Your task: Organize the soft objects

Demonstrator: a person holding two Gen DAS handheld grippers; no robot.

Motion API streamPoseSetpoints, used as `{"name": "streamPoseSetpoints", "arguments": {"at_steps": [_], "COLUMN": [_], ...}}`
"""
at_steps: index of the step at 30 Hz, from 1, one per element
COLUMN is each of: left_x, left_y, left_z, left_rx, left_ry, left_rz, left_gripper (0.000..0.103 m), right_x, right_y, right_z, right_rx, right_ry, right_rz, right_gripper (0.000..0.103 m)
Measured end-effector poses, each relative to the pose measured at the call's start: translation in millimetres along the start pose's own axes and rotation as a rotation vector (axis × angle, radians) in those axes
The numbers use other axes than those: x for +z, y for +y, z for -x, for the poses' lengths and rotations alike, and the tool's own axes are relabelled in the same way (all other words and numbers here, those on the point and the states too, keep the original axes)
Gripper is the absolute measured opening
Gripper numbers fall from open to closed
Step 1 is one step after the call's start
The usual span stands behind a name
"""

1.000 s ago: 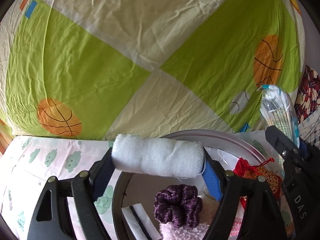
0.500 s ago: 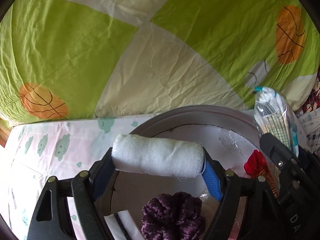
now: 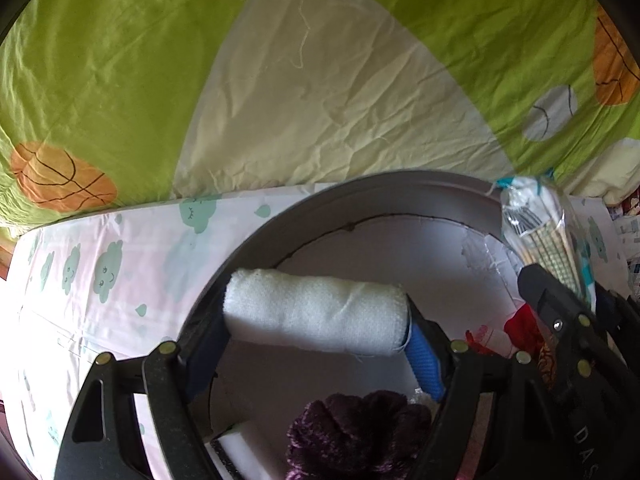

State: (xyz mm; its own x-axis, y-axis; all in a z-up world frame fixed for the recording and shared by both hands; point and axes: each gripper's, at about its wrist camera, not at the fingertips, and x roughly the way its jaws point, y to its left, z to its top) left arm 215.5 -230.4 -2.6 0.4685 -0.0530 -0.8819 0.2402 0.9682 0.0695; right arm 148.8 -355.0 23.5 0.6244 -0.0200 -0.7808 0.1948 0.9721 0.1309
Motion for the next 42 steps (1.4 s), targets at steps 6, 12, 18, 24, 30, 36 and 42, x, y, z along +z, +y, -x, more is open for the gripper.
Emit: {"name": "streamPoseSetpoints", "arguments": {"at_steps": [6, 12, 18, 24, 30, 36, 42], "left_x": [2, 1, -27, -67, -94, -124, -149], "left_y": [-12, 0, 12, 8, 19, 26, 25], "left_z": [-16, 3, 65, 104, 114, 111, 106], "left_rx": [-0.027, -0.088, -0.087, 0.065, 0.111, 0.076, 0.074], "left_ry": [0.132, 0.153, -0.194, -0.493, -0.622, -0.672, -0.706], "left_rz": [-0.072, 0.008, 0.010, -0.033, -0.041, -0.014, 0.016], "left_gripper": [0.097, 0.098, 0.098, 0.101, 0.102, 0.103, 0.103], "right_x": [6, 4, -27, -54, -86, -127, -151], "right_y": [-10, -30, -34, -15, -10, -8, 2], "right_z": [-7, 19, 73, 92, 109, 127, 139], "right_rx": [0.078, 0.239, 0.301, 0.121, 0.015, -0.031, -0.122], "right_ry": [0.079, 0.020, -0.252, -0.402, -0.542, -0.686, -0.805], "right_rz": [-0.028, -0.179, -0.258, -0.191, -0.137, -0.151, -0.095], "right_gripper": [0.070, 0.070, 0.071, 0.072, 0.073, 0.079, 0.079]}}
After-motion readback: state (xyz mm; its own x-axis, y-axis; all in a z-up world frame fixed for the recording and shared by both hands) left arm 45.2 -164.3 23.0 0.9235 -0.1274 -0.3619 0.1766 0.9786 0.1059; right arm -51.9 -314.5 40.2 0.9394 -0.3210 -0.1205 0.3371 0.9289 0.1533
